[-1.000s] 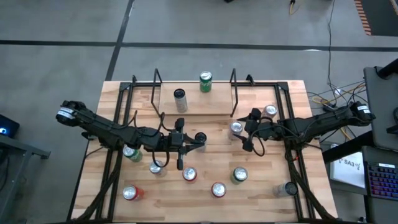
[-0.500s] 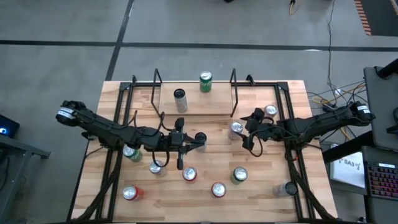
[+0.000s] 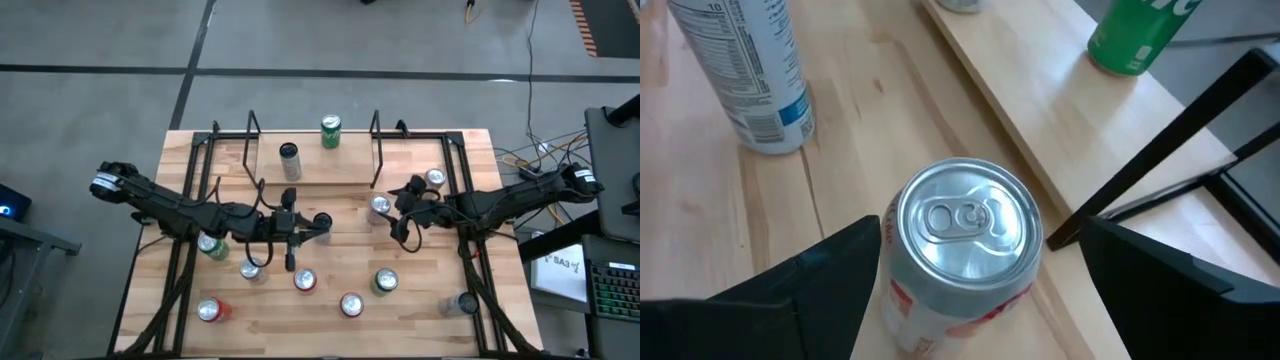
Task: Sort soda cans
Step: Put the middle red silver soda can on the shelf
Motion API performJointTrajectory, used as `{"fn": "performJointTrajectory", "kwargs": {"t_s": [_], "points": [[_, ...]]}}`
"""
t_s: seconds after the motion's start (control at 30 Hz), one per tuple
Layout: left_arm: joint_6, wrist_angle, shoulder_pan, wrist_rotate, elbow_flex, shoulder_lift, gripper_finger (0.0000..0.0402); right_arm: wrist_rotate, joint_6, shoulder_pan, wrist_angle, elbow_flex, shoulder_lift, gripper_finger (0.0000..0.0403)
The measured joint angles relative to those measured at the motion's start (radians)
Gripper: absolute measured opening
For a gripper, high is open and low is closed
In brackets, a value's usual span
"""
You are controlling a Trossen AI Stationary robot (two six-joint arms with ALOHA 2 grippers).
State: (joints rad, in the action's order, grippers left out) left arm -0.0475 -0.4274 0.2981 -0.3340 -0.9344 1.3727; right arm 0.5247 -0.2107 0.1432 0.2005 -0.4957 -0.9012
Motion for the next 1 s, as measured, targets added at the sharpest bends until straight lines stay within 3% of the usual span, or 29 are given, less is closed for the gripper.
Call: {"fn": "performJointTrajectory", "kwargs": {"t_s": [0.83, 1.0], "points": [[-0.022, 0.000, -0.001, 0.000, 0.000, 0.000, 0.0000, -0.011, -0.117, 0.000, -0.009, 0.099, 0.000, 0.0331], [-0.025, 0.000, -0.001, 0.000, 0.000, 0.000, 0.0000, -0.015, -0.109, 0.000, -0.156, 0.184, 0.000, 0.0331]]}}
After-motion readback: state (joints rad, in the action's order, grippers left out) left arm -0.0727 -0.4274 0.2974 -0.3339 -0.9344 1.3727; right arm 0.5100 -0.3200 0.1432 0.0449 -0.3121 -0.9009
